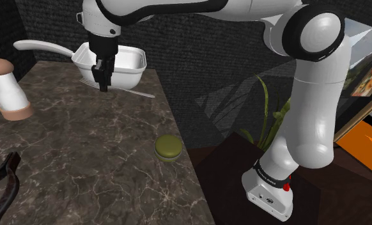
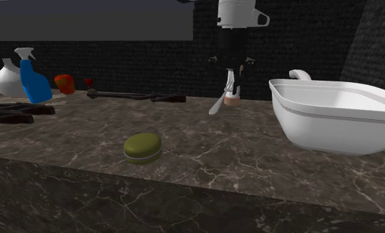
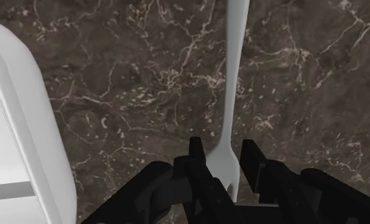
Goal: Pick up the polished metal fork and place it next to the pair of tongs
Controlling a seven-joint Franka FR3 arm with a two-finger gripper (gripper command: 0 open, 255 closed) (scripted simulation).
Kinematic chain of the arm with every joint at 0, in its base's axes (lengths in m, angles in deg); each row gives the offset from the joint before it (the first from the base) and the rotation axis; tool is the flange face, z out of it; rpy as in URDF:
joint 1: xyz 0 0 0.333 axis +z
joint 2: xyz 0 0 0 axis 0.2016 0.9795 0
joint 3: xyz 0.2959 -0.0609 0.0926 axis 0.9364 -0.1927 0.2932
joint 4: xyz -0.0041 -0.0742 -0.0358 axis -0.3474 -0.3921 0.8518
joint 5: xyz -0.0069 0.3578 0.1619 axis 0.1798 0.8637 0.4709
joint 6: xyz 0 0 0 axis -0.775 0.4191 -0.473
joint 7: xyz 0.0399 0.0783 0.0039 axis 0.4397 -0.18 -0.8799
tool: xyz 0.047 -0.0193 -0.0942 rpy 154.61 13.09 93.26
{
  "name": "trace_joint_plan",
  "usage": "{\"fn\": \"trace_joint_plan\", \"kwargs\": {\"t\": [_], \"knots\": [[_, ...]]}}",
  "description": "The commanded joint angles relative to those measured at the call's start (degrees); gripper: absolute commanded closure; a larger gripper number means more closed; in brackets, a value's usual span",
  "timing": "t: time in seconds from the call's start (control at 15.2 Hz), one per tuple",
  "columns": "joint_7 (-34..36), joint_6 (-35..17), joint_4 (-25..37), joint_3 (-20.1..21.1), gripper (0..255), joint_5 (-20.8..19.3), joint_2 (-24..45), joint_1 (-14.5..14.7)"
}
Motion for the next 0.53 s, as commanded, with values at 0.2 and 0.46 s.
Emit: {"fn": "trace_joint_plan", "kwargs": {"t": [0.2, 0.46], "knots": [[4.8, -2.7, -8.1, 1.9, 255, 0.8, -5.5, 2.4], [9.1, -4.1, -12.3, 3.6, 255, 1.3, -8.5, 4.8]]}}
